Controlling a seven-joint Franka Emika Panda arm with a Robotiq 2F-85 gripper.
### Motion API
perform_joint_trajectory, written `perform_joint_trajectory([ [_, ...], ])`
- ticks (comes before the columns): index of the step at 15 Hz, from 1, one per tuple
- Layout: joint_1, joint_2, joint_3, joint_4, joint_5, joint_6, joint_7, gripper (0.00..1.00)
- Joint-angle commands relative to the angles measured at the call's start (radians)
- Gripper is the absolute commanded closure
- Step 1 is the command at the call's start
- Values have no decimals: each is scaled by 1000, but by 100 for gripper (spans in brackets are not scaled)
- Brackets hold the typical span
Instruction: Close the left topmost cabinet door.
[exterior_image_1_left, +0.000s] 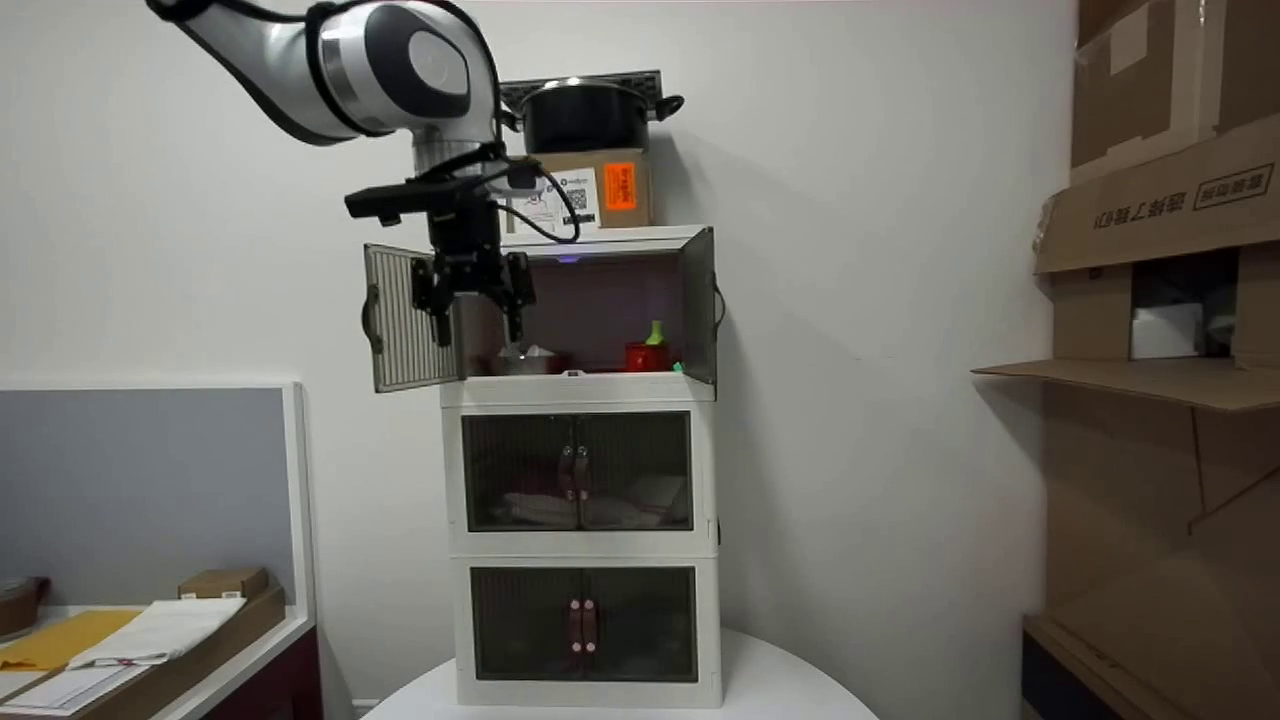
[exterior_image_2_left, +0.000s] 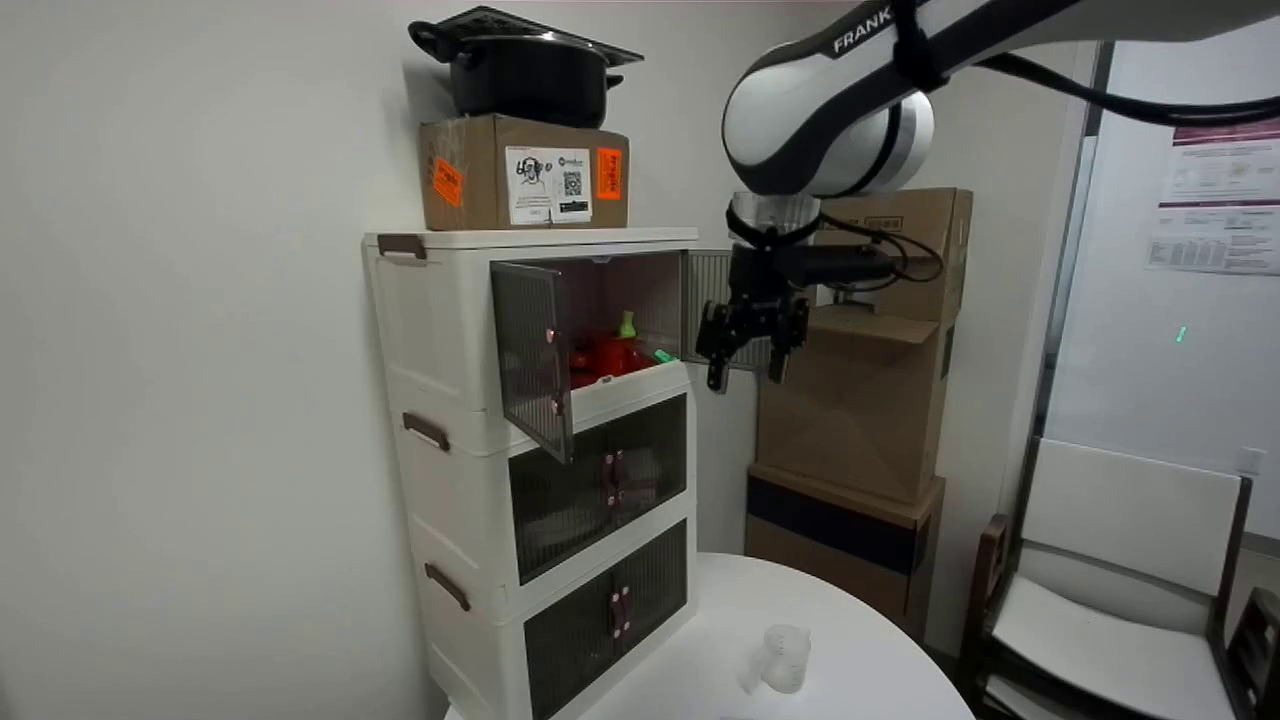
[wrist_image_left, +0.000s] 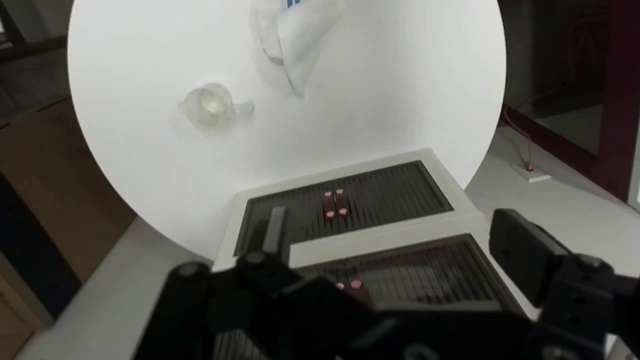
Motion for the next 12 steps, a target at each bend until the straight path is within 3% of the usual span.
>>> perform_joint_trajectory([
  [1,32,40,-4,168,38,-89,-83,0],
  [6,57,123,-9,417,157,-265,-171,0],
  [12,88,274,39,622,242,-374,-142,0],
])
